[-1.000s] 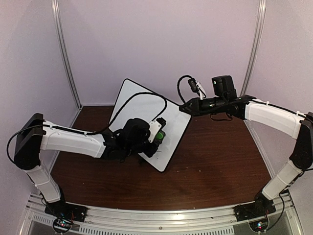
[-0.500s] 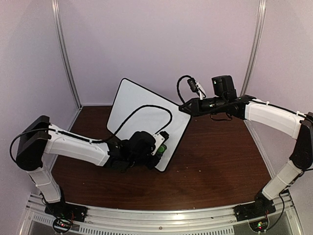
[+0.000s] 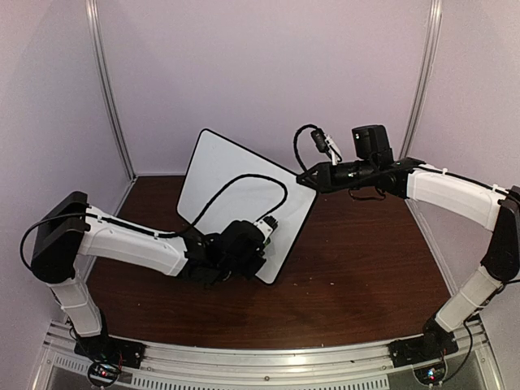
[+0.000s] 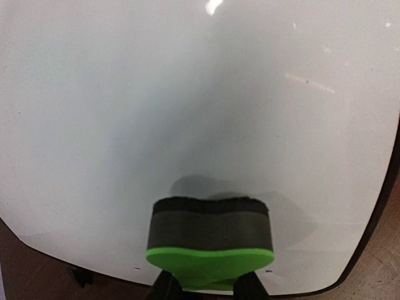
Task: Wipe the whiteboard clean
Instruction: Erase the center of the whiteboard.
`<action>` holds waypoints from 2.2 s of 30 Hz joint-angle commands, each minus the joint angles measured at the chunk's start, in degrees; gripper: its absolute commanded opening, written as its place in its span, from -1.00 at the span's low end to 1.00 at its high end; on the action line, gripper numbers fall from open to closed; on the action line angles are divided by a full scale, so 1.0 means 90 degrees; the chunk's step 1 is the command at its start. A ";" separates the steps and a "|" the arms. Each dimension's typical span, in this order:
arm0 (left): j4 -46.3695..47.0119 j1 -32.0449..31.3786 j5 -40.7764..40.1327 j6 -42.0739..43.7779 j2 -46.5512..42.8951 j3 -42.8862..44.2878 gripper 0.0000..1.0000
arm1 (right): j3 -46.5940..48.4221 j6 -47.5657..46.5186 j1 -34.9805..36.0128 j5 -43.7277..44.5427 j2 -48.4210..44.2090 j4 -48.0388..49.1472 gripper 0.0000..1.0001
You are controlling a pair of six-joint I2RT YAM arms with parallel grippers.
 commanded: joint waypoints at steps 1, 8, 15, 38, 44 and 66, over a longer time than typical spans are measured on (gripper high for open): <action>0.1126 0.0152 -0.0325 0.0140 -0.0141 0.0072 -1.00 | -0.0087 -0.0058 0.0342 -0.0627 0.0006 -0.0489 -1.00; 0.1722 0.0054 0.0227 0.0353 -0.0471 -0.0457 -1.00 | -0.0063 -0.0061 0.0340 -0.0661 0.0060 -0.0472 -1.00; 0.0713 0.0043 0.0364 0.0029 0.0029 -0.0263 -1.00 | -0.0058 -0.0053 0.0339 -0.0656 0.0083 -0.0463 -1.00; 0.0686 -0.0379 -0.1320 -0.0105 0.0163 -0.0225 -1.00 | 0.0006 -0.0046 0.0373 -0.0627 0.0045 -0.0532 -1.00; 0.1106 -0.0376 -0.2084 -0.0096 -0.0294 -0.0418 -1.00 | 0.0020 -0.0051 0.0373 -0.0646 0.0070 -0.0514 -1.00; -0.0965 0.1576 -0.2328 -0.1832 -0.2211 -0.0783 -1.00 | 0.0190 -0.0049 0.0374 -0.0569 0.0147 -0.0542 -1.00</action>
